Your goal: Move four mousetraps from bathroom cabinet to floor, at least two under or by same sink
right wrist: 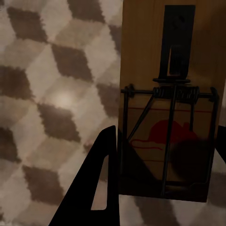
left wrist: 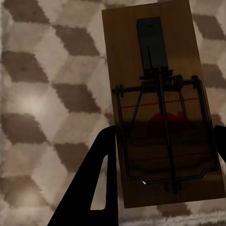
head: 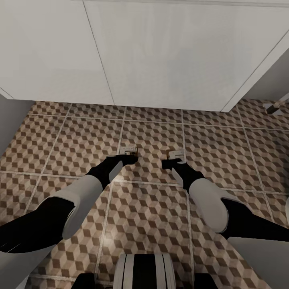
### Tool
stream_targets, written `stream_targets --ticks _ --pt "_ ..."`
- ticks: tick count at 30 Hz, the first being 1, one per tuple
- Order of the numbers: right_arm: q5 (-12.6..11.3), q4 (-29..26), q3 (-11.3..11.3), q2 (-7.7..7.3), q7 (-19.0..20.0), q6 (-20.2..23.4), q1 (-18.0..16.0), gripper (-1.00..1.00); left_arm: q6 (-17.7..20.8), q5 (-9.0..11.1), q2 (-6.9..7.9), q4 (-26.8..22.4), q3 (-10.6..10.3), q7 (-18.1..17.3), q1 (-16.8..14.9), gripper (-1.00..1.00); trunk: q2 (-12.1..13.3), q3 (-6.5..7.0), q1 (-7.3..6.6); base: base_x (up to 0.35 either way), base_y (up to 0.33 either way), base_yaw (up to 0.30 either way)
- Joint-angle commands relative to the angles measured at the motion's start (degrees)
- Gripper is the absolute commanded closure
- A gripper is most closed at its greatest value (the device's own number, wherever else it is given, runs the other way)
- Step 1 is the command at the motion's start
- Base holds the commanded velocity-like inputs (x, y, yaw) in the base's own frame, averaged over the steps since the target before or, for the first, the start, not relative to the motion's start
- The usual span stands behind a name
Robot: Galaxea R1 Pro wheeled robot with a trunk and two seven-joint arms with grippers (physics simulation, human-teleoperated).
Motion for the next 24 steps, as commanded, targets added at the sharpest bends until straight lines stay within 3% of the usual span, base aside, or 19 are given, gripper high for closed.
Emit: stream_targets --ticks 1,15,24 --pt "0.5 -0.1 -0.4 0.05 0.0 0.1 0.0 1.0 0.2 0.4 0.0 -0.1 -0.2 0.3 0.0 1.0 0.0 -0.03 -0.01 0.0 0.0 0.0" --pt "0.5 1.7 -0.4 0.05 0.0 -3.1 0.1 1.0 -3.2 0.3 0.0 2.1 -0.3 0.2 0.0 1.0 0.0 -0.03 -0.01 0.019 0.0 0.0" --pt "0.5 2.3 -0.4 0.05 0.0 -3.8 0.1 1.0 -3.4 0.3 0.0 2.4 -0.3 0.2 0.0 1.0 0.0 -0.03 -0.01 0.24 0.0 0.0"
